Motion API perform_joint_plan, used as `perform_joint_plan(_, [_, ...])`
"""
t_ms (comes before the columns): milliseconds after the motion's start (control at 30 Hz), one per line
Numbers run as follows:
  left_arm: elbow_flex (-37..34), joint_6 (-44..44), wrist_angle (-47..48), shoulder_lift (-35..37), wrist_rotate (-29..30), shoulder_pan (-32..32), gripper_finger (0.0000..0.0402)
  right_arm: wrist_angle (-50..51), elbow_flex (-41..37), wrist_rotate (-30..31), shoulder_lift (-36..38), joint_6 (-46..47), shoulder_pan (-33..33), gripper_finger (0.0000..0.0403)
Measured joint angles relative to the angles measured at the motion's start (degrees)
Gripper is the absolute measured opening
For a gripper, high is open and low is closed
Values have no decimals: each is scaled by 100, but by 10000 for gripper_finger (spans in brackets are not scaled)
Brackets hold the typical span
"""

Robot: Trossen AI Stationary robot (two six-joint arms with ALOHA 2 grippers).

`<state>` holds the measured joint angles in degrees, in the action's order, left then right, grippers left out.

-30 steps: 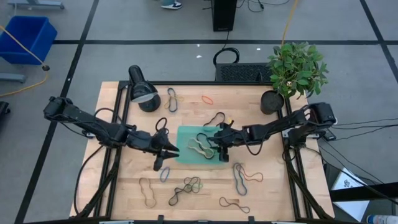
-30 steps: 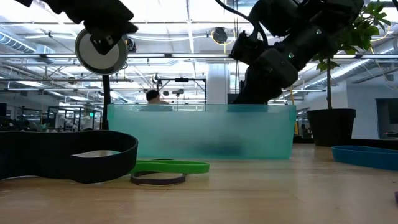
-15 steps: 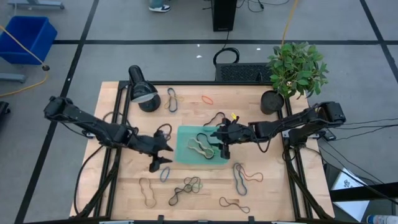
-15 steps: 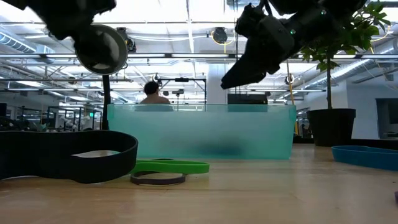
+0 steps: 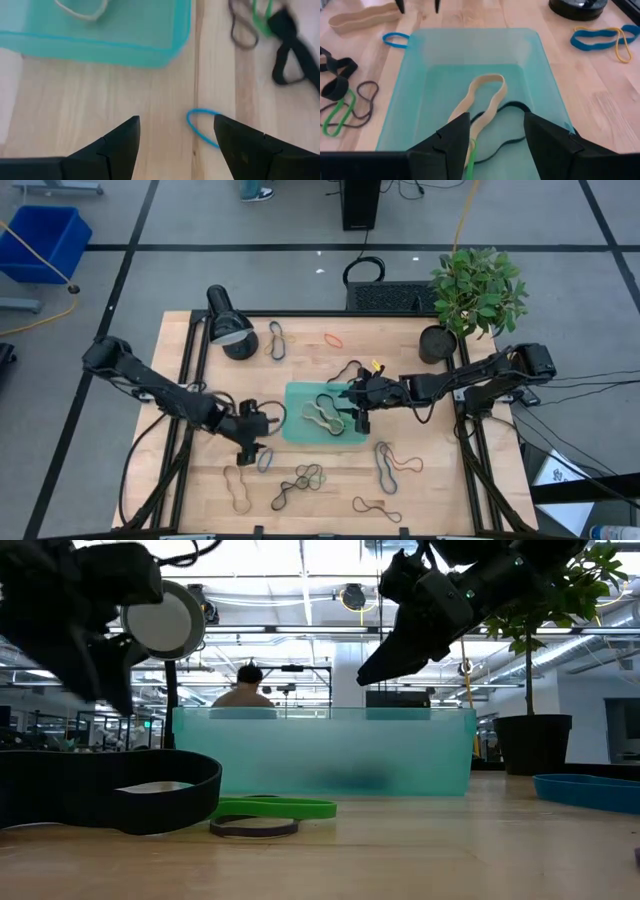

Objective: Pick and place rubber bands into bin
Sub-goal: Put the blue rubber band into the green bin

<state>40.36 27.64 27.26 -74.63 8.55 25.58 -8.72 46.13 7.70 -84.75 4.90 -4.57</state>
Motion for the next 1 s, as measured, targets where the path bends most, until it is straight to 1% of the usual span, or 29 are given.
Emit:
perform_joint_plan(133, [444, 176, 740, -665, -158, 59, 258, 59, 0, 0, -1, 28, 41, 182])
perform_joint_plan(367, [754, 436, 675, -1402, -579, 74, 258, 84, 0, 0, 0, 36, 41, 183])
perform_joint_plan(500, [765, 598, 695, -1639, -617, 81, 257, 90, 0, -2, -1, 38, 41, 181])
perform_joint_plan(633, [771, 713, 646, -1872, -785, 79, 257, 90, 0, -2, -1, 38, 41, 181])
perform_joint_plan(733, [797, 953, 609, -2010, -844, 75, 257, 118, 0, -4, -2, 38, 41, 182])
perform_joint_plan(867, [786, 1460, 543, -2041, -833, 81, 257, 186, -4, -4, 0, 34, 41, 183])
perform_joint_plan(1000, [766, 1803, 516, -1892, -767, 89, 257, 241, -4, -4, 0, 36, 41, 182])
